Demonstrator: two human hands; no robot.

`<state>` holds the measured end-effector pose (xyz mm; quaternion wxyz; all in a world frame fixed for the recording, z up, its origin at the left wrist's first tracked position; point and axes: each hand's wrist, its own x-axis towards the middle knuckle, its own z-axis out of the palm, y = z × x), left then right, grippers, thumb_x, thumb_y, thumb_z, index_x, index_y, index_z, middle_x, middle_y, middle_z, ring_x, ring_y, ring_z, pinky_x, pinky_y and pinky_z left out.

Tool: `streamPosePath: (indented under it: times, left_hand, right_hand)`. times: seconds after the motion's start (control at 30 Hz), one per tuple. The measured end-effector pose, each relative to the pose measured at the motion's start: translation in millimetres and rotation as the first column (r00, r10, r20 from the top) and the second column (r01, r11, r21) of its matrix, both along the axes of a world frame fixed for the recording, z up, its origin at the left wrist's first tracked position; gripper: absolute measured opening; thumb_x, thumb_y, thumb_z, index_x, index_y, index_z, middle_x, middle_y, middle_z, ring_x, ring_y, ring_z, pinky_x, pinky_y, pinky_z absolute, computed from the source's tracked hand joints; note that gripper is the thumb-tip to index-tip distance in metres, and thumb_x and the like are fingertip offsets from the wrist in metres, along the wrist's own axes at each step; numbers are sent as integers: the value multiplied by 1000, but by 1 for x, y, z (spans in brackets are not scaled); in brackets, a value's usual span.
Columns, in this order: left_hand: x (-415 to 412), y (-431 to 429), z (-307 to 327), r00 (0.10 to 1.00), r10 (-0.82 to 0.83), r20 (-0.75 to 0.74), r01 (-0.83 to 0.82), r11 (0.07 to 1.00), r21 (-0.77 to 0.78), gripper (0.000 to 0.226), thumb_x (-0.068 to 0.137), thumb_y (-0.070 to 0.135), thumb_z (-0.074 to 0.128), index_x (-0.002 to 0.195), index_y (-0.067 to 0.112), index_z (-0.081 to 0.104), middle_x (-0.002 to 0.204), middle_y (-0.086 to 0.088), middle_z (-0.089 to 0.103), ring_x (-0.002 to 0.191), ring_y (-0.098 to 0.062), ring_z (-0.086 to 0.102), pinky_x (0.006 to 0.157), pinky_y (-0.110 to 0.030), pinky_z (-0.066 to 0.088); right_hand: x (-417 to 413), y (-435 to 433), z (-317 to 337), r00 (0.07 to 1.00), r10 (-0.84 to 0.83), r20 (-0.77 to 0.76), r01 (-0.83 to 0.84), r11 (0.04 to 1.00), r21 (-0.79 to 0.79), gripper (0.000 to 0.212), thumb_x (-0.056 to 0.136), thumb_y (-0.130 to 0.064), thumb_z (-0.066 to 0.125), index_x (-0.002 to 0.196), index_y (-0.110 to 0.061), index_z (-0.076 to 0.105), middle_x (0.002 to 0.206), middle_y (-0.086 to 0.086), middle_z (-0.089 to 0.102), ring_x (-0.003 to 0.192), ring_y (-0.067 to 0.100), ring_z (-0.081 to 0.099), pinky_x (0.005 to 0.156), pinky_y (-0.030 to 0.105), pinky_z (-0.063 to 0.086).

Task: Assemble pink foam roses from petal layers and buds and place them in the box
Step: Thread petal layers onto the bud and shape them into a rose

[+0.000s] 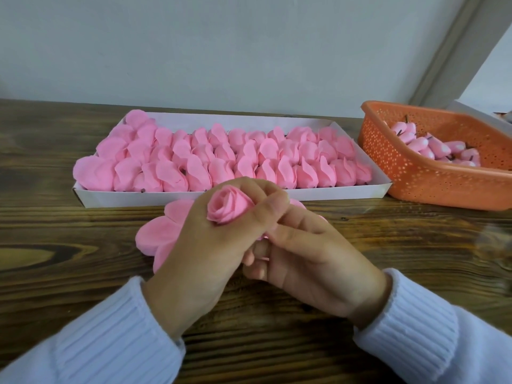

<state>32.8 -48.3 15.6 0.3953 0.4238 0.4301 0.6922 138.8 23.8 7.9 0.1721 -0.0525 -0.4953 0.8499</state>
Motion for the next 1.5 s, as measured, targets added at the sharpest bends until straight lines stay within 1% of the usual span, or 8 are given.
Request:
streamPosePath:
  times: [0.17,0.33,0.5,0.7,0.9,1.13,1.27,1.5]
  left_hand:
    - [3,0,-3,998,-34,-44,35,999,16,15,64,36,72,73,25,71,66,-21,62,42,-26,48,42,-28,46]
    - [2,1,-3,996,84,-40,-85,996,-17,18,63,43,69,64,25,69,76,3,71,37,-12,45,37,-18,37]
    - [2,-2,-2,998,-25,-59,26,1000,13,14,65,38,70,71,25,72,70,-19,62,33,-12,44,40,-22,42]
    - [-1,0,-4,994,28,-106,-24,999,44,11,68,37,70,64,26,70,91,8,71,42,-8,50,37,-17,38]
    - [3,-1,-6,986,-9,-165,20,997,68,11,71,40,70,78,32,73,80,3,72,38,-7,51,42,-23,45]
    - [0,-1,-5,993,-3,-120,15,996,93,8,73,34,67,68,29,70,92,7,72,38,-5,49,38,-19,41]
    - [3,-1,-5,984,47,-173,-28,993,111,13,75,35,64,70,26,70,87,4,72,40,-23,52,38,-22,44]
    - [4,-2,-3,983,56,-173,-31,989,148,11,74,31,65,68,23,70,86,6,70,43,-2,54,37,-15,41]
  right_hand:
    - [-3,2,-4,991,-67,119,52,991,120,56,93,-27,41,104,28,40,59,3,57,54,13,48,55,22,39]
    - [-2,-1,-1,999,-32,34,31,999,23,36,91,-18,42,121,-1,48,73,9,56,66,14,57,61,24,44]
    - [-1,-1,-1,996,-3,93,-6,995,97,51,93,-25,42,113,22,41,68,2,59,61,11,52,59,24,38]
    - [0,-1,0,1000,-9,0,9,1000,16,45,82,-22,53,120,1,45,75,10,56,68,12,58,63,23,44]
    - [-1,2,-3,997,-5,72,1,998,59,54,87,-33,53,108,17,50,72,9,54,60,11,50,59,25,36]
    - [0,1,-2,1000,10,28,-12,998,58,44,85,-25,50,120,1,42,69,3,59,65,9,56,61,21,42]
    - [-1,1,-5,997,4,75,-11,996,89,50,84,-34,52,118,2,45,69,3,59,62,10,54,59,23,39]
    - [1,3,-3,997,44,67,-48,997,54,32,87,-22,50,109,1,47,68,3,59,63,9,55,60,22,40]
